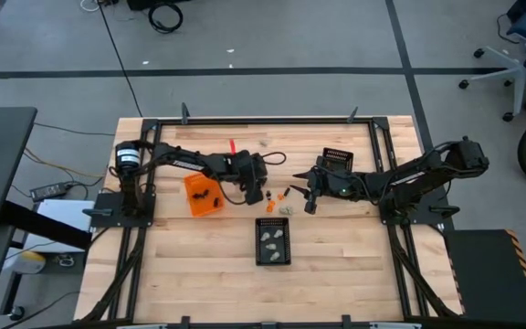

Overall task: Sort Halloween decoration
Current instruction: Put the black skeleton toy into the orange bin

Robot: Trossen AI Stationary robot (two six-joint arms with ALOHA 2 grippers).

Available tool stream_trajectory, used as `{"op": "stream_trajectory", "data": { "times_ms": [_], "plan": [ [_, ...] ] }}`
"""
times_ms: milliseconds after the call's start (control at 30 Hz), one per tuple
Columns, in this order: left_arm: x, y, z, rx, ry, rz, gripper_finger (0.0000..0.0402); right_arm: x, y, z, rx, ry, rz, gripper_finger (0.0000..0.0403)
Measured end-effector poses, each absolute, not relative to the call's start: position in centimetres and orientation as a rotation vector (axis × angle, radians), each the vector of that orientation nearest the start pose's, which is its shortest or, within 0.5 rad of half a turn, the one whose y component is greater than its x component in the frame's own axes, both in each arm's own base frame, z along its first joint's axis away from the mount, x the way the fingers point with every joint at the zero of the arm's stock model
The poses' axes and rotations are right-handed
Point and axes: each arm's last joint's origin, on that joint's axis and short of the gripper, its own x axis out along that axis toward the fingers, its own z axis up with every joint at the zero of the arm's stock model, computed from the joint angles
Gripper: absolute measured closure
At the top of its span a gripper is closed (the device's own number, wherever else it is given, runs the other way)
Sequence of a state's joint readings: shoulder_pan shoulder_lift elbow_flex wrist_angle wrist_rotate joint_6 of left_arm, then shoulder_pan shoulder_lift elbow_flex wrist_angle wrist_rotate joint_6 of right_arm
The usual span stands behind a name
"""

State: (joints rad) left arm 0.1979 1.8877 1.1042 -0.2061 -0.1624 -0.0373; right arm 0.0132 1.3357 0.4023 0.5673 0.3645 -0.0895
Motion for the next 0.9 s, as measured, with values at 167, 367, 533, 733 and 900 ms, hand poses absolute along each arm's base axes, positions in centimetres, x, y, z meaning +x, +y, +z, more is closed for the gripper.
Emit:
{"op": "stream_trajectory", "data": {
  "times_ms": [167, 367, 533, 733, 900],
  "plan": [
    [36.6, 8.2, 14.0, -0.091, 0.964, 0.311, 0.0230, 24.1, -0.7, 16.5, -0.156, 0.377, -0.331, 0.0236],
    [36.8, 8.3, 12.5, -0.106, 0.998, 0.296, 0.0230, 24.1, -0.7, 16.5, -0.156, 0.377, -0.330, 0.0236],
    [36.8, 8.3, 12.2, -0.103, 1.006, 0.294, 0.0233, 24.1, -0.7, 16.5, -0.156, 0.378, -0.330, 0.0236],
    [36.8, 8.3, 12.1, -0.095, 1.014, 0.286, 0.0286, 24.1, -0.7, 16.5, -0.156, 0.377, -0.328, 0.0236],
    [36.8, 8.2, 12.3, -0.102, 1.013, 0.272, 0.0344, 24.1, -0.6, 16.5, -0.152, 0.378, -0.305, 0.0236]
  ]
}}
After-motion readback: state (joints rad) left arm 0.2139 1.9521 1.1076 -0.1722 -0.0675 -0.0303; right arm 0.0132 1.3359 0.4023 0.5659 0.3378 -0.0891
